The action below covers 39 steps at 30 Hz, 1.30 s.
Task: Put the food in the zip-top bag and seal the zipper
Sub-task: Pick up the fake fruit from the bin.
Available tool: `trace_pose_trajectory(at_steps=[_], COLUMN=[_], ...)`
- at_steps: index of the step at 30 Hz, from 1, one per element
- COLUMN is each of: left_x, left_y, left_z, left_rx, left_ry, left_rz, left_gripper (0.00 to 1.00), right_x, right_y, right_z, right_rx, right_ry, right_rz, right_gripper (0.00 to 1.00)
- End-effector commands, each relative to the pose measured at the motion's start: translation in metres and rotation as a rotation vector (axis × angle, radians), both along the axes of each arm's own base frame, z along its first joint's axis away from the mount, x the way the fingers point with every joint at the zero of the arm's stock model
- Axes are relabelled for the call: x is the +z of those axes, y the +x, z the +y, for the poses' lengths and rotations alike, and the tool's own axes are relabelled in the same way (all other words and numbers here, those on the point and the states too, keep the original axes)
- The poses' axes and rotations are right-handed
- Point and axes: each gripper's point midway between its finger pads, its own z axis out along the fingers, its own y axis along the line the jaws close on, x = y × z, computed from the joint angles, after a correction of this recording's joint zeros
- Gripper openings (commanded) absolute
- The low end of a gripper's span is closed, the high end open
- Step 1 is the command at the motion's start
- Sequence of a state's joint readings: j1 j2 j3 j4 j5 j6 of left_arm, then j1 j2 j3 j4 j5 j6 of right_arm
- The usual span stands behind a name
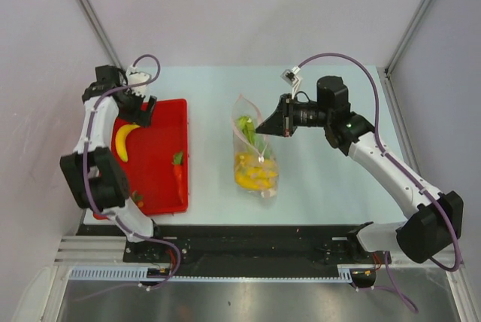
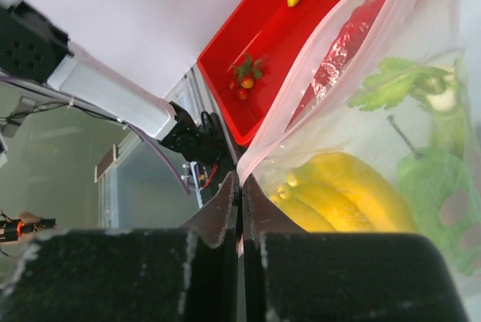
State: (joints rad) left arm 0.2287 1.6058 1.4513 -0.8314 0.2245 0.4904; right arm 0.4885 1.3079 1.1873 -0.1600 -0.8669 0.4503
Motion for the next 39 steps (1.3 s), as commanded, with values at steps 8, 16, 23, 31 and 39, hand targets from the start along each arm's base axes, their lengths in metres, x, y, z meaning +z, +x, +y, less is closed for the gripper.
trace_pose_trajectory(at_steps=[8,16,23,31,39], left_x=[-0.045,-0.1,-0.14,-0.135,-0.109], left_y=[0.087,0.103,0.092,0.066,0.032], left_z=[0.056,0.088,0.094,0.049,0.009], left_rx=[-0.255,-0.271,-0.305,-0.38,-0.438], left_ry=[0.303,0.448,0.468,0.221,0.08], left_rz=[0.046,0.145,0.229,0.265,0.243], left_gripper=[0.85,0.84,0.84,0.62,0.44], right_x=[0.01,0.006,0.01,0.011,0.013], right_y=[0.02,0.02,0.018,0.018,0.017], right_z=[-0.002,0.003,0.006,0.005,0.006], right_rx=[-0.083,-0.048,-0.015,-0.021,-0.014], right_ry=[-0.076,-0.069,-0.047,-0.043,-0.033], right_rz=[-0.057,-0.031,-0.035,-0.046,-0.05], right_gripper=[0.0,0.0,0.0,0.0,0.0])
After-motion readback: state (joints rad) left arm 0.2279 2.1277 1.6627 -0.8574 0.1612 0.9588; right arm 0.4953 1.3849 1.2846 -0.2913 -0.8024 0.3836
